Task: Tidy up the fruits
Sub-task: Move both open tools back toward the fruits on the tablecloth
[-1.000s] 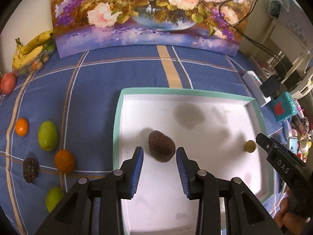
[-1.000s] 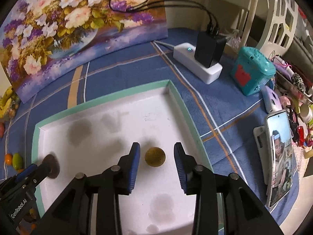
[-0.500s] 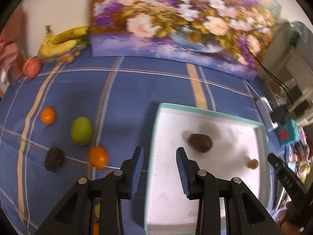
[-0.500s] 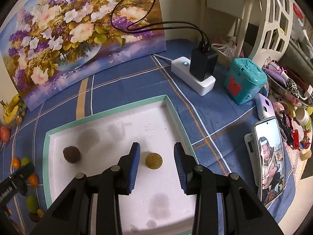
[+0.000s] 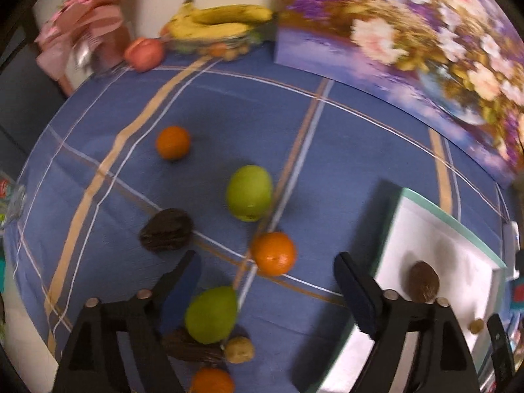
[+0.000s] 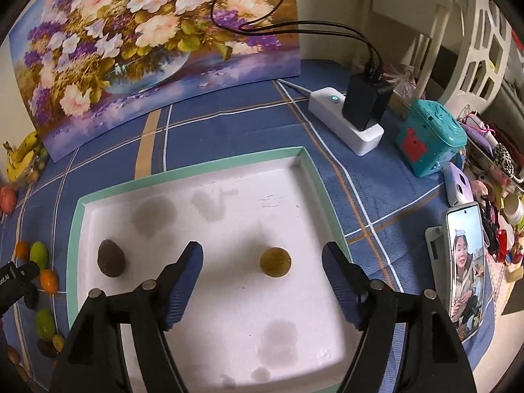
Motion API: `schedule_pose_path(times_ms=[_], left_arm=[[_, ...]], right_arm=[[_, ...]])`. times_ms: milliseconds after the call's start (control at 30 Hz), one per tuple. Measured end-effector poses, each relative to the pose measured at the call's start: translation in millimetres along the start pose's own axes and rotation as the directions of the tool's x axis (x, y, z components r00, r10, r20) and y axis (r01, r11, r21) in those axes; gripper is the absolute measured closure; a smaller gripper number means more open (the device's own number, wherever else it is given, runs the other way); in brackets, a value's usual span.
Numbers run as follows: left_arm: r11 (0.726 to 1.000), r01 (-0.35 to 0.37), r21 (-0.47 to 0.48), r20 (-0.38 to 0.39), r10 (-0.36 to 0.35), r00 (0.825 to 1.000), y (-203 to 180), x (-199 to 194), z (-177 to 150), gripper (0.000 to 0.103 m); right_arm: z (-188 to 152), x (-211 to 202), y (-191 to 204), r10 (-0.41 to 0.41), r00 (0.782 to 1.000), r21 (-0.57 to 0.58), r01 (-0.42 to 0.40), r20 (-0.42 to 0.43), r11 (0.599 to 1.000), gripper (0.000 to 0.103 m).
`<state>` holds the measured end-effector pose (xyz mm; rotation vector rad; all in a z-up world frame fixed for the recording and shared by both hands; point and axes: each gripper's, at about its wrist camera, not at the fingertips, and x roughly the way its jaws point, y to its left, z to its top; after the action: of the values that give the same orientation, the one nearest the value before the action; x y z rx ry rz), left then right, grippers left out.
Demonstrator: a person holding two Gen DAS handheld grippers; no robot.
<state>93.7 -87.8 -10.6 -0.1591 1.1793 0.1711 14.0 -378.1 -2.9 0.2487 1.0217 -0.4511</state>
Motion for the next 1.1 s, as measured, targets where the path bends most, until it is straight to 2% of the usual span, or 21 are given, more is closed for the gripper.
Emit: schedule_pose_path(times_ms=[67, 133, 333, 467, 733, 967, 1100], left_arm=[[0.999, 0.002, -0.038, -0.005, -0.002, 1.0, 9.0, 1.3, 0.6, 0.007], [0.997, -0.008, -0.071, 0.003, 0.008, 1.0, 17.0, 0.1, 0.9, 0.0], [0.993, -0.087, -0.084, 0.059, 0.092, 0.994, 34.9, -9.6, 0.4, 0.0], [0.99, -0.11, -0.084, 0.07, 0.116, 0.991, 45.9, -13.0, 1.6, 0.0], [0.991, -0.081, -0.104, 0.137, 0.095, 0.986, 64.4, -25.8, 6.1, 0.0], [0.995, -0.026, -0.096, 0.158, 0.041, 0.987, 78.5, -31.0, 8.7, 0.0], [0.996, 0.01, -0.091, 0.166, 0.005, 0.986, 84.9, -34.3, 10.6, 0.0]], right_arm=[[-1.2, 0.2, 1.9, -0.001, 1.0, -0.008, 0.001, 0.011, 1.0, 0.012], [-1.9, -0.1, 2.9, 0.005, 1.0, -0.012, -0.005, 0.025, 1.0, 0.011], [-1.6, -4.2, 7.6, 0.057, 0.996, -0.01, -0.057, 0.069, 0.998, 0.01], [-1.8, -7.5, 15.0, 0.086, 0.991, -0.025, -0.084, 0.099, 0.996, 0.01], [-2.9, -13.5, 28.8, 0.167, 0.977, -0.035, -0.164, 0.133, 0.986, 0.01], [-4.4, -15.4, 38.0, 0.148, 0.982, -0.059, -0.142, 0.118, 0.988, 0.01], [-5.5, -19.1, 36.7, 0.144, 0.982, -0.027, -0.142, 0.122, 0.989, 0.01]])
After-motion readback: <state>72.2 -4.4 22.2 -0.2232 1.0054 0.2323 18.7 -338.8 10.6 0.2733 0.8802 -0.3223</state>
